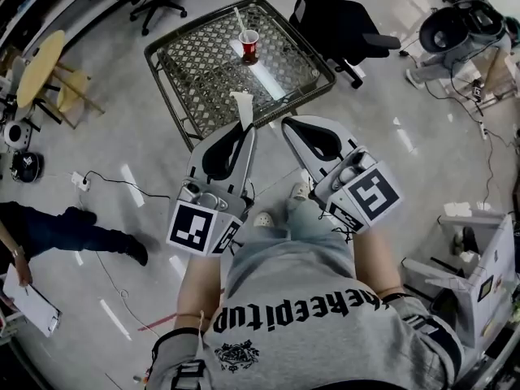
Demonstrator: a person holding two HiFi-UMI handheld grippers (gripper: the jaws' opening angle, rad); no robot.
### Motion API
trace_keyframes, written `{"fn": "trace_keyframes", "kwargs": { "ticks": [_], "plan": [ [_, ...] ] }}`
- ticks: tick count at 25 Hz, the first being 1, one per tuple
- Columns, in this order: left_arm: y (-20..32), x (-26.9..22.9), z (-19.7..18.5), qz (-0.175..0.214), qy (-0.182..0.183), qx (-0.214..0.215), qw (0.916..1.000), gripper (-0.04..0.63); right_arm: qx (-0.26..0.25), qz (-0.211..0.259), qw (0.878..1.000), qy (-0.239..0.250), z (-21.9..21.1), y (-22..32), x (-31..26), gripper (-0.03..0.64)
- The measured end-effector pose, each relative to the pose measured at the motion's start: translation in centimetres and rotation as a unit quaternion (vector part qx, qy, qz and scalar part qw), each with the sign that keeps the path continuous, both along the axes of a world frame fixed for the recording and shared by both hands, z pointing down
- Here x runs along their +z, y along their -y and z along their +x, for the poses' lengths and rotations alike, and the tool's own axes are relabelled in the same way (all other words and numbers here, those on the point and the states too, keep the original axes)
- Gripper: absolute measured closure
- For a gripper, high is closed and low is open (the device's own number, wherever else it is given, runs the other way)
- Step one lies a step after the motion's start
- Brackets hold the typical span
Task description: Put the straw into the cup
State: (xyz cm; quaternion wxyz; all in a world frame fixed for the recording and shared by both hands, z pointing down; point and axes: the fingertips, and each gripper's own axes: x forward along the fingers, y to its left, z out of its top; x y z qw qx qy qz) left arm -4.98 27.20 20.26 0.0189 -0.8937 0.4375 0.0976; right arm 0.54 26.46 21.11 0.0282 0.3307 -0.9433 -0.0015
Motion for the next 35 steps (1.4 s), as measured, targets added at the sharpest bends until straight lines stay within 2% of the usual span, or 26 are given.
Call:
{"fn": "trace_keyframes", "kwargs": {
  "ticks": [16,35],
  "plan": [
    [9.6,-0.7,0.7,-0.001,-0.005,-0.037,0.9993,0.511,-0.046,0.003,0.999,0.001,0.2,10.0,-0.9,0.606],
    [20.3,-1.5,6.3,-0.008,-0.001,-0.100,0.9949,0.511,-0.121,-0.005,0.993,0.008,5.5,21.2,-1.4,0.606]
  ]
}}
